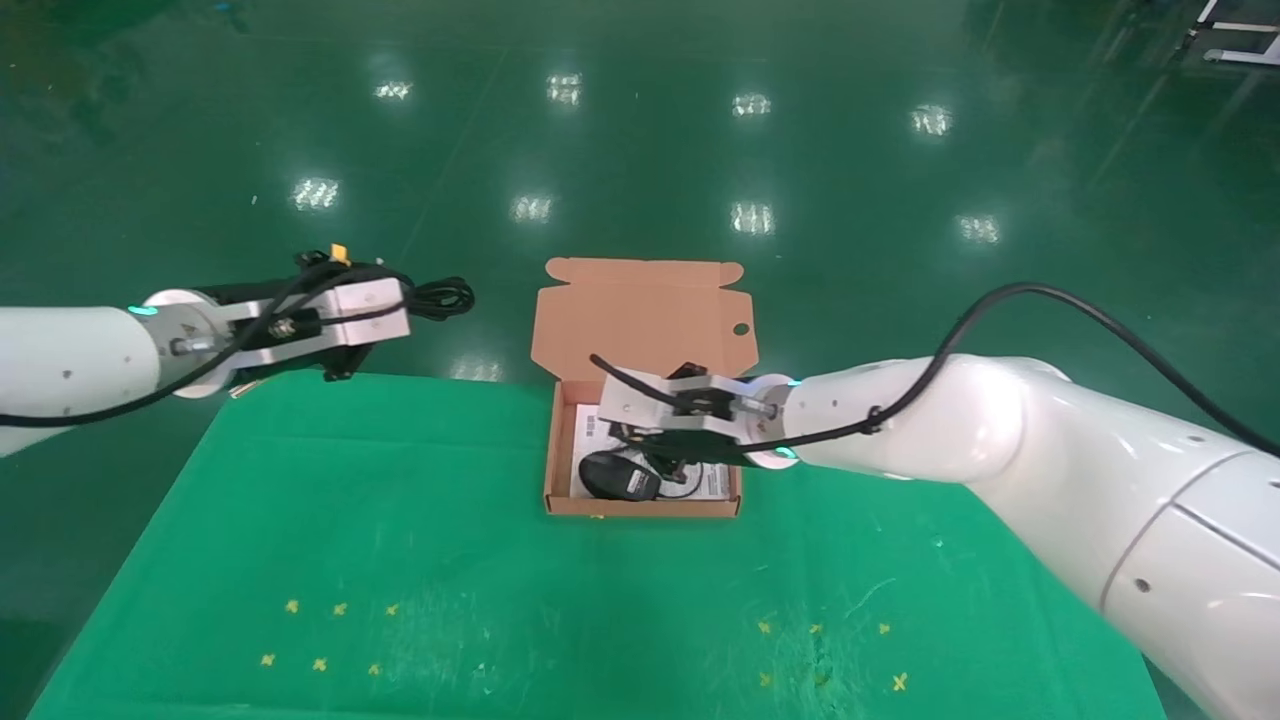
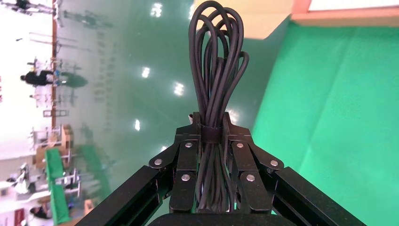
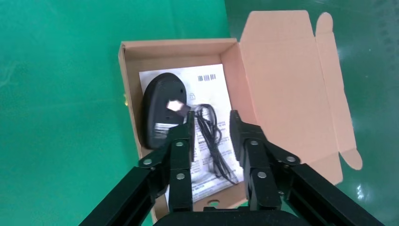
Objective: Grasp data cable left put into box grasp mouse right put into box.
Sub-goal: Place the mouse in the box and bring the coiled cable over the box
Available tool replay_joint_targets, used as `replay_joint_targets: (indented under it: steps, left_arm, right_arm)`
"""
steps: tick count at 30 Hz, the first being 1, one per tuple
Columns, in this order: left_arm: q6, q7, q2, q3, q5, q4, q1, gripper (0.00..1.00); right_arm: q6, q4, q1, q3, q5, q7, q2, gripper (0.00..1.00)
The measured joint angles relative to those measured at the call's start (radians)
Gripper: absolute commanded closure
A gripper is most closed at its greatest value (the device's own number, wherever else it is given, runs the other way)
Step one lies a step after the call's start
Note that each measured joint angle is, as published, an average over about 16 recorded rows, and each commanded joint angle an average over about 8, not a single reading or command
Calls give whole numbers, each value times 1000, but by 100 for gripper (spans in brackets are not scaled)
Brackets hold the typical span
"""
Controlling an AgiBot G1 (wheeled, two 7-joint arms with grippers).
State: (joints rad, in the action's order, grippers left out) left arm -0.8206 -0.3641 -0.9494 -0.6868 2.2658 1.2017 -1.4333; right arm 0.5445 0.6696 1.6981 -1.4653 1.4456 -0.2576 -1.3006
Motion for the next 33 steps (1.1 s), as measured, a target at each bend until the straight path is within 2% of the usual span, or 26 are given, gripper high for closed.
replay_joint_targets:
  steps: [8, 18, 27, 33]
  left_arm:
    - [40, 29, -44, -18, -27, -12, 42, 100]
    - [152, 103, -154, -49, -58, -103, 86, 100]
    - [280, 219, -298, -90, -96, -279, 88, 100]
    - [361, 305, -374, -146, -157, -394, 81, 100]
  right_arm:
    - [-9, 64, 25, -10, 30, -37, 88, 0]
    - [-5, 211, 75, -39, 106, -133, 254, 0]
    - [22, 411, 126, -71, 223, -284, 425, 0]
    - [51, 550, 161, -85, 327, -410, 528, 0]
